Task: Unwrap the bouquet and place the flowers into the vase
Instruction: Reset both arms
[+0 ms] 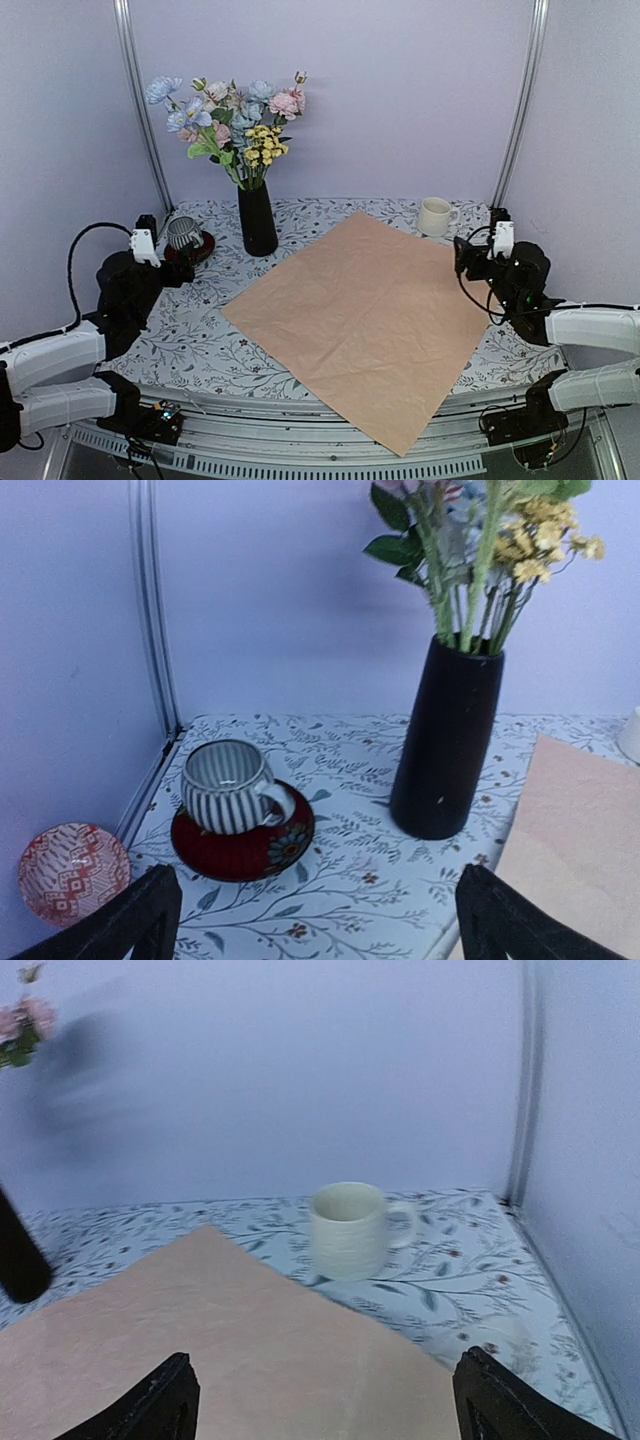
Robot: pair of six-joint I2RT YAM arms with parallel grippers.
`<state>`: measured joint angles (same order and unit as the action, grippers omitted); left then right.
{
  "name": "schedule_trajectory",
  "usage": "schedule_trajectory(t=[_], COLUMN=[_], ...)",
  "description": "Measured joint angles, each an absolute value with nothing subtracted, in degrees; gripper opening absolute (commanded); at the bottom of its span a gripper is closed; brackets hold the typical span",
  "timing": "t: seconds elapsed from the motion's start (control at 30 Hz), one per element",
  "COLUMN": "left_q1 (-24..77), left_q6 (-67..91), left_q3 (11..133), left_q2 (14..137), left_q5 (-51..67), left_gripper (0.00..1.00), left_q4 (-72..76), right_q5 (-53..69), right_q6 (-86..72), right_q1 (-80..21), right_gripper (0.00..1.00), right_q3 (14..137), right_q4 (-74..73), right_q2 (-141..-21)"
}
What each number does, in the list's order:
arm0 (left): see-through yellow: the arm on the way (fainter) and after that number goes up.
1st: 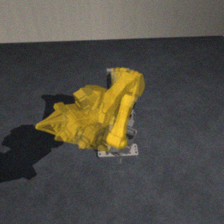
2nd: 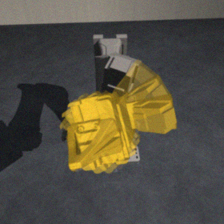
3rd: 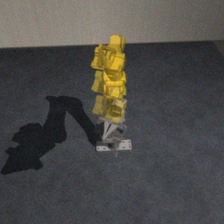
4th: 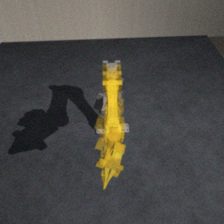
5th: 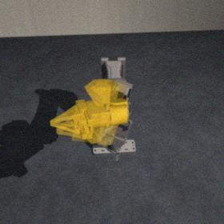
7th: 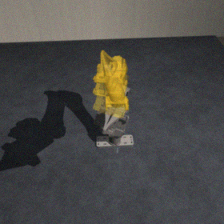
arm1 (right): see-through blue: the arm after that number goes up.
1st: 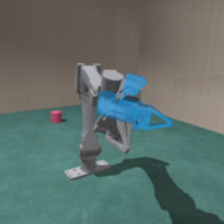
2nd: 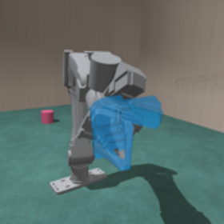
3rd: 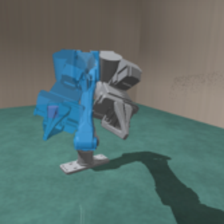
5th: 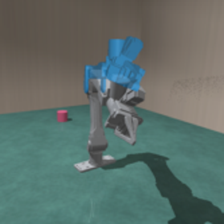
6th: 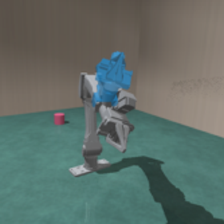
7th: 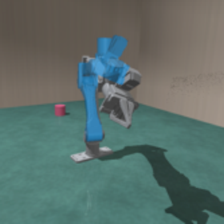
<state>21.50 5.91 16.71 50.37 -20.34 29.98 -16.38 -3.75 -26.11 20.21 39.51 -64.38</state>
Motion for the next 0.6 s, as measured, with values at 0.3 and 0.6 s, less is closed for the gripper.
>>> schedule_trajectory(t=[0.3, 0.6], left_q1=[6.7, 1.9], left_q6=[4.3, 1.5], left_q3=[13.3, 12.2], left_q2=[61.8, 74.2], left_q5=[-12.6, -6.2], left_gripper=[0.98, 0.98], left_q4=[41.6, 55.2], right_q5=[-15.4, -4.0], right_q6=[1.3, 6.5], right_q1=[-13.8, -6.9], right_gripper=[0.89, 0.87], right_q3=[13.0, 11.4], right_q4=[45.3, 58.0], right_q2=[-60.6, -75.4])
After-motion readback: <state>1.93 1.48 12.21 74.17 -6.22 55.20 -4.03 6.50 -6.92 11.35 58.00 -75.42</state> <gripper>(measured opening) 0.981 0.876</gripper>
